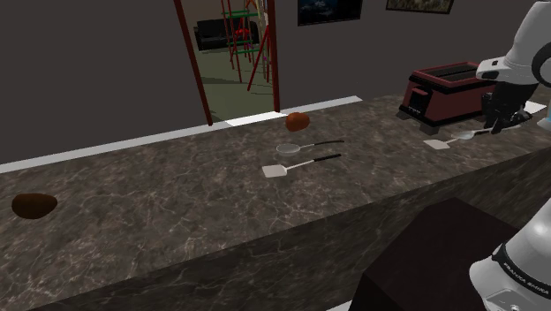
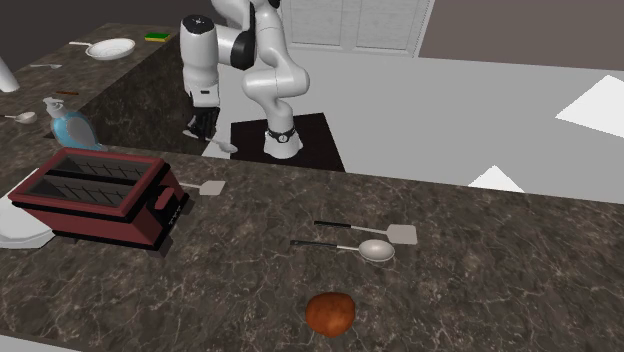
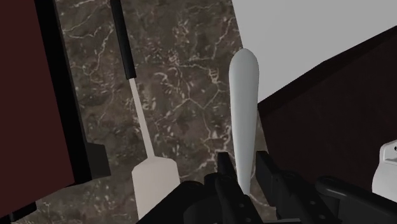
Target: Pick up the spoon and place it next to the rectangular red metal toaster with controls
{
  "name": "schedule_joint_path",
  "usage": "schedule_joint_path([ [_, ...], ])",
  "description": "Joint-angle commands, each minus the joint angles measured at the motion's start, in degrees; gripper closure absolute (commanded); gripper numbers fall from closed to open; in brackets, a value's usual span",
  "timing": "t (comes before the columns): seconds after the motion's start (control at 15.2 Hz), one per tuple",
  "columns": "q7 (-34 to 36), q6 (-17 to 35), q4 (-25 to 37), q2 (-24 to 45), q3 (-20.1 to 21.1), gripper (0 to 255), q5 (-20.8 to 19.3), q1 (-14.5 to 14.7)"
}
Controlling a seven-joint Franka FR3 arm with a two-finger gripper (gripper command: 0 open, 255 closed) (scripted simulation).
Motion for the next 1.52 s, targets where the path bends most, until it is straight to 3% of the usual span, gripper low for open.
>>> schedule_joint_path([
  [0.0, 0.44, 1.53, -1.23, 0.32, -0.93, 255, -0.96, -0.24],
  [1.12, 5.47, 16.48, -9.62, 7.56, -10.25, 255, -11.09, -1.72],
  [1.45, 5.47, 16.48, -9.62, 7.56, -10.25, 255, -11.09, -1.72],
])
